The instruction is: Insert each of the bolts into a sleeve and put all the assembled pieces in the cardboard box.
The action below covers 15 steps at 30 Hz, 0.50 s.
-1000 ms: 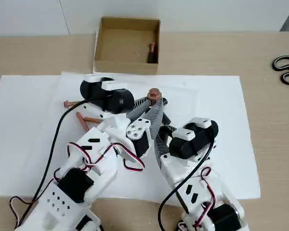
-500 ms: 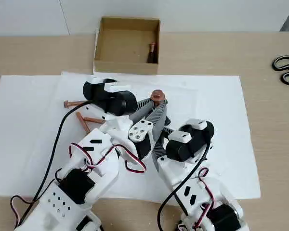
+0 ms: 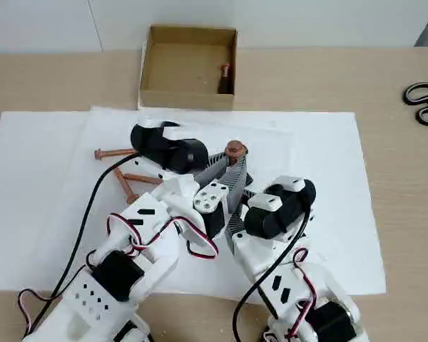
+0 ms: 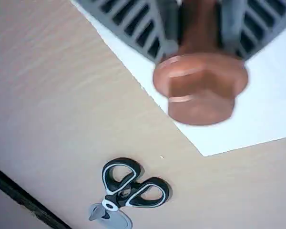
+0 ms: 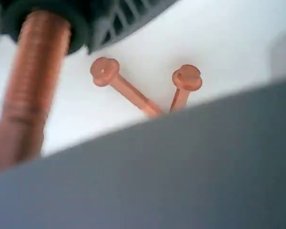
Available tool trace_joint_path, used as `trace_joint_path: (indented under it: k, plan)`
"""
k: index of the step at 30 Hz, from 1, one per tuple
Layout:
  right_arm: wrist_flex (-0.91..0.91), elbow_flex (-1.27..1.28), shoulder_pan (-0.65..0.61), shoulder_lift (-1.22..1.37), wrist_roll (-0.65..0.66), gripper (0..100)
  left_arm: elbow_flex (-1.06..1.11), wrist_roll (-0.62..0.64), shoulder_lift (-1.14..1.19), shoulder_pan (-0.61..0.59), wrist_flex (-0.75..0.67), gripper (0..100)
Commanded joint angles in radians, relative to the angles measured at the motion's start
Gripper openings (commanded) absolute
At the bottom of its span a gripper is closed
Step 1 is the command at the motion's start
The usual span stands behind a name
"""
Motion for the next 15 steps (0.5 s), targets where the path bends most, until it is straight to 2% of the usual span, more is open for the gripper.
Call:
trace_joint_path:
  k: [1,6,15]
  plan:
    - [-0.033,-0.006,-0.007,-0.008,-0.008,0.4,-0.004,0.002,-0.020,-0.002,-0.014,1]
    - [-0.033,-0.006,-0.005,-0.010,-0.008,0.4,-0.005,-0.074,-0.020,0.005,0.049,1]
    - [-0.033,-0.006,-0.002,-0.013,-0.008,0.4,-0.005,-0.081,-0.026,0.032,0.138,1]
